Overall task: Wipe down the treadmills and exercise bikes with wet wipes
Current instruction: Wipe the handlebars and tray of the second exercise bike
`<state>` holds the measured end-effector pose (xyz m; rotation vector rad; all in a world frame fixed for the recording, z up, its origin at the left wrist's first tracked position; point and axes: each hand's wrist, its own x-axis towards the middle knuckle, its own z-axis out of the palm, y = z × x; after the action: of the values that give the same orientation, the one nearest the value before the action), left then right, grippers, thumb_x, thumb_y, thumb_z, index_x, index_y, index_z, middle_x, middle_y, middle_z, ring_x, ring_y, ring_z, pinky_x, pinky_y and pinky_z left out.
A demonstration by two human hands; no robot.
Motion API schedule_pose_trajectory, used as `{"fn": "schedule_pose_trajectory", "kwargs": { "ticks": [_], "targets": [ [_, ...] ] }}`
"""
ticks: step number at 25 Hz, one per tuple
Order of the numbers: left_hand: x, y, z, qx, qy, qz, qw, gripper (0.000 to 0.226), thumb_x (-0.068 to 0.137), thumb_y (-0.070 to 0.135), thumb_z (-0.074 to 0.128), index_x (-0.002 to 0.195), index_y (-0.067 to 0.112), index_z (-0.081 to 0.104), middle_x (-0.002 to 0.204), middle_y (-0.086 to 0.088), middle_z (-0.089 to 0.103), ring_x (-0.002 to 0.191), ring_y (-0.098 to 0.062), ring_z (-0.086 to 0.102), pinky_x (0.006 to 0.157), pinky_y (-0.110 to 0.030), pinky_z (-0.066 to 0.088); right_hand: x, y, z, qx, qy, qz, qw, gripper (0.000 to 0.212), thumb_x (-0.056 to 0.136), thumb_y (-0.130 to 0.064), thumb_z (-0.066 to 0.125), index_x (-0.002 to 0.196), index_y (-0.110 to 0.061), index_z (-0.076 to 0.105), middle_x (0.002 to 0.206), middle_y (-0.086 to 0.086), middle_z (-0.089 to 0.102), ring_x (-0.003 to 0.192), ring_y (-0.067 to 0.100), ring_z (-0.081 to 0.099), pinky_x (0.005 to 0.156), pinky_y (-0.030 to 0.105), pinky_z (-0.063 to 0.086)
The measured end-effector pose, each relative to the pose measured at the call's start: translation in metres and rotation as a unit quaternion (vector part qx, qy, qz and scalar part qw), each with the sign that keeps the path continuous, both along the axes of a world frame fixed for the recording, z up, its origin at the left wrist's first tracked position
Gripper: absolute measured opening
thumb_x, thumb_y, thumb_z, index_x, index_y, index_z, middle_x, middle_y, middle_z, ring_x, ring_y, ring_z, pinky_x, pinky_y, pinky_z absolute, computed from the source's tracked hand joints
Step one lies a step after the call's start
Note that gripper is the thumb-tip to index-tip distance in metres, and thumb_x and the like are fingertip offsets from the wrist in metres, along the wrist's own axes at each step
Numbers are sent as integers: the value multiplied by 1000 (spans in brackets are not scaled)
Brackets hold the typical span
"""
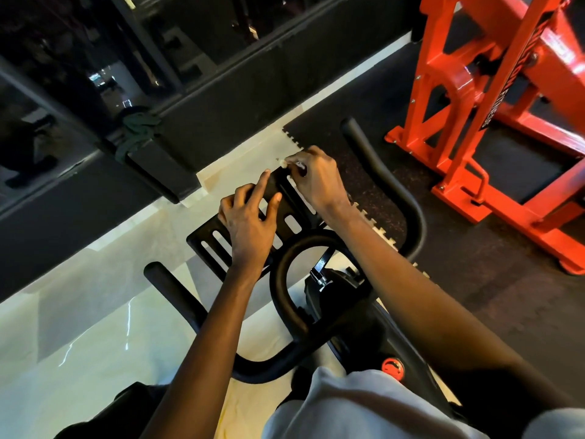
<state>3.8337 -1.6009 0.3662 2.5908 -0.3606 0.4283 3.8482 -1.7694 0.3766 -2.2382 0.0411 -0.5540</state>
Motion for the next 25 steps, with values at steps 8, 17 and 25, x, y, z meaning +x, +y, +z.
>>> {"fn": "schedule_pose_trajectory", "kwargs": {
  "ticks": [8, 17, 25],
  "targets": [
    [-2, 0, 10, 33, 42, -3, 999, 51, 100, 50, 54, 149, 41, 45, 133, -2, 53, 121, -28, 42, 104, -47, 31, -3, -14, 4, -52, 19, 38, 998, 23, 96, -11, 63, 117, -14, 72, 118, 4, 64, 106, 13, 63, 89, 25, 53],
    [-1, -7, 30, 75, 101, -11, 992, 54, 103, 43, 51, 154, 39, 35, 153, 0, 43, 143, -29, 28, 116, -60, 20, -32, -21, -16, -87, 98, 48, 990, 19, 94, -13, 67, 113, -13, 72, 112, 5, 64, 97, 13, 63, 78, 21, 50],
    [-5, -9, 26, 54, 83, -5, 995, 52, 102, 44, 53, 152, 40, 39, 145, -1, 49, 137, -27, 33, 111, -54, 23, -46, -47, -3, -146, 260, 155, 942, 17, 92, -17, 69, 109, -14, 72, 104, -1, 70, 96, 10, 65, 84, 25, 54]
  ]
}}
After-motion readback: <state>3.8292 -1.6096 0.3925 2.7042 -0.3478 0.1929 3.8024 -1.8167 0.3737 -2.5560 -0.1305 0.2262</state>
